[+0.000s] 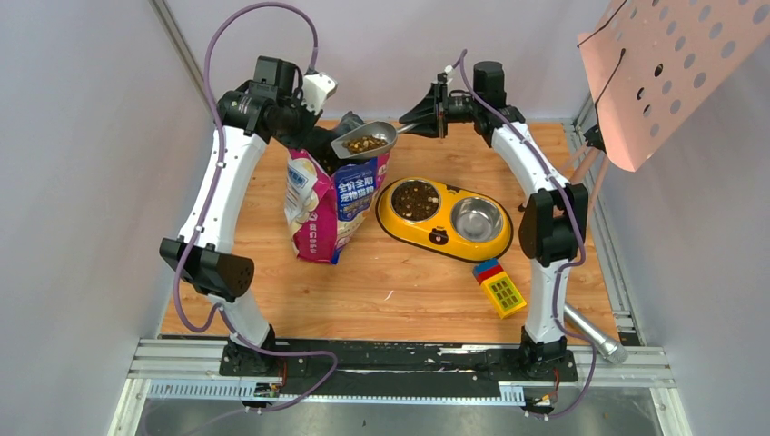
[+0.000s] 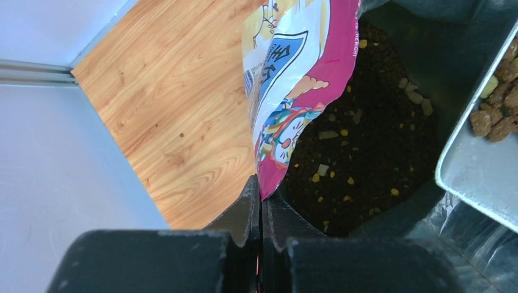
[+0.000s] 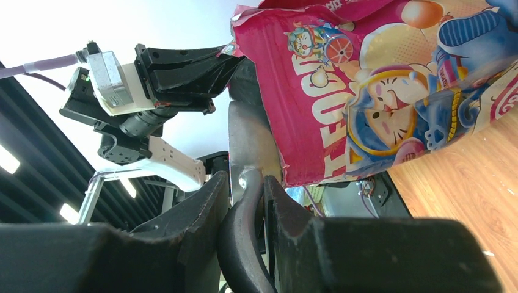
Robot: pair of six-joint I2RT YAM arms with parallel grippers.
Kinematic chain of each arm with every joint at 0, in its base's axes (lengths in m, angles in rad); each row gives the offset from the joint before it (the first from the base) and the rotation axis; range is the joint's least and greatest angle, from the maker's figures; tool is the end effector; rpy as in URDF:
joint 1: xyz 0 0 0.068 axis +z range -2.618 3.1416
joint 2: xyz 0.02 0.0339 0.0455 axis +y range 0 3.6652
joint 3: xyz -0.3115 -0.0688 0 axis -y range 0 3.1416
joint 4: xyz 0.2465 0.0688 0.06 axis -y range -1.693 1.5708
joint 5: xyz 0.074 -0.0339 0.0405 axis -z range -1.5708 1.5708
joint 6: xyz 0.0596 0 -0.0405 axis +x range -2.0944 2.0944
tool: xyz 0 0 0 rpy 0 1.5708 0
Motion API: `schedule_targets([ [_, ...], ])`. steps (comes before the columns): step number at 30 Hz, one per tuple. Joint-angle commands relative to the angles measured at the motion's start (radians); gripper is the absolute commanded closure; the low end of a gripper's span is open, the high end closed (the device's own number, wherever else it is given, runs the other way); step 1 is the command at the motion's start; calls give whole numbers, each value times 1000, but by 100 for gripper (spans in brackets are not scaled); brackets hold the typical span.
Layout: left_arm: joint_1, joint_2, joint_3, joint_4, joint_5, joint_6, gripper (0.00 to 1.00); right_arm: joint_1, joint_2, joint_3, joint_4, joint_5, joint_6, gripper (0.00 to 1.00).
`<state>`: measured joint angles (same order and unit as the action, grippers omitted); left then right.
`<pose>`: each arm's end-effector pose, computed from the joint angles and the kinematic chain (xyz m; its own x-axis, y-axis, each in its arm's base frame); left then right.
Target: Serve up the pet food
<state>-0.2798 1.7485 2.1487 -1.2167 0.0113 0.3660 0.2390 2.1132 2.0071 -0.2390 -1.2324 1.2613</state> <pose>0.3556 -0.1029 0.4740 -0.5525 0.5311 -0.6424 0.5155 0.8234 0.2374 0.4924 0.1778 0.3821 -0.9964 0.0827 0.0173 0.0264 0.1105 0.9935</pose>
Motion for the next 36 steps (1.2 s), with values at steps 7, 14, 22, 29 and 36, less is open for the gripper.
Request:
schedule_targets([
  [7,8,-164,-104,268,-76,100,100,-107,-209,-149,15,-54,-99,100],
  [14,37,-184,-131,257,-64,96,100,-167,-279,-240,-35,-56,-168,100],
  [22,50,-200,-142,240,-52,97,100,-247,-327,-418,-62,-59,-250,100],
  [29,58,-209,-158,238,-47,99,100,-326,-340,-505,-69,-57,-335,100],
  [36,65,-206,-162,242,-33,98,100,-368,-361,-599,-69,-72,-414,100],
])
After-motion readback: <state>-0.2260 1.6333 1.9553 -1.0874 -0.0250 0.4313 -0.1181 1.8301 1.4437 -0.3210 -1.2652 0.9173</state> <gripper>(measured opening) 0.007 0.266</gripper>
